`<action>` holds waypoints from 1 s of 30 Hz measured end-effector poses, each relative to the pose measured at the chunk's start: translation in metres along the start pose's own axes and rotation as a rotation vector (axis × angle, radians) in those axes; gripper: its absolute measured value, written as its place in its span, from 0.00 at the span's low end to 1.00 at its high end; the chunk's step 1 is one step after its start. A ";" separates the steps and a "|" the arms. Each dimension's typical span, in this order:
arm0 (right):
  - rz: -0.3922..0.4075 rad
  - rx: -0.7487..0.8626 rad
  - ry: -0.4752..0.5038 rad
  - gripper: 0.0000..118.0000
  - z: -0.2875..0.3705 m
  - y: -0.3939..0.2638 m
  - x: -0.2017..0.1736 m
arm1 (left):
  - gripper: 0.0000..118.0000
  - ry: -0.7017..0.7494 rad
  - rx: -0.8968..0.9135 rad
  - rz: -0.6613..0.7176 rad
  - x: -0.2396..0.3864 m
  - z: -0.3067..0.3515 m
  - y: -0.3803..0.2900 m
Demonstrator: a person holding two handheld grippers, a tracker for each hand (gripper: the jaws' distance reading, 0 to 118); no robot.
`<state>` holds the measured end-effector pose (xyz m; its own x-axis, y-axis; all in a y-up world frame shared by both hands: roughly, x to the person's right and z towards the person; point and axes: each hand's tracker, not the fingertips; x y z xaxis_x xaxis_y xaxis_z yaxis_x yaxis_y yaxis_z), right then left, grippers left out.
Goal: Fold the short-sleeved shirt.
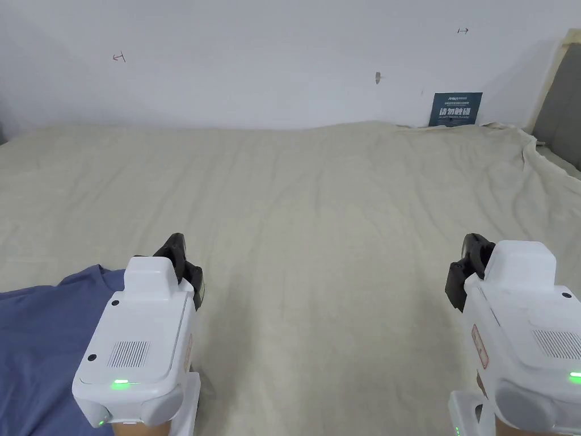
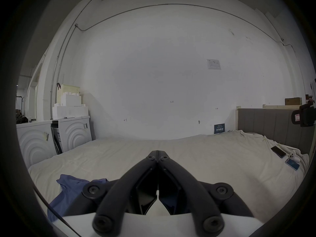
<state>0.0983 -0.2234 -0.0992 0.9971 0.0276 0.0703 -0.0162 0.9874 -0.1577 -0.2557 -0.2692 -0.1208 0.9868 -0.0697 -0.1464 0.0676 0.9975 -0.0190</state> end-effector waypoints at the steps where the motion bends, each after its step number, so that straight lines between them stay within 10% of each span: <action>1: 0.001 0.000 0.001 0.00 0.000 0.000 0.000 | 0.00 -0.001 0.001 0.002 0.000 0.000 0.000; 30: 0.007 0.001 0.008 0.00 0.002 0.000 -0.001 | 0.00 0.009 0.016 0.005 -0.006 0.004 0.005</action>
<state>0.0970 -0.2229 -0.0969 0.9975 0.0334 0.0616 -0.0234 0.9873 -0.1574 -0.2610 -0.2641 -0.1165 0.9857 -0.0651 -0.1555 0.0655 0.9979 -0.0025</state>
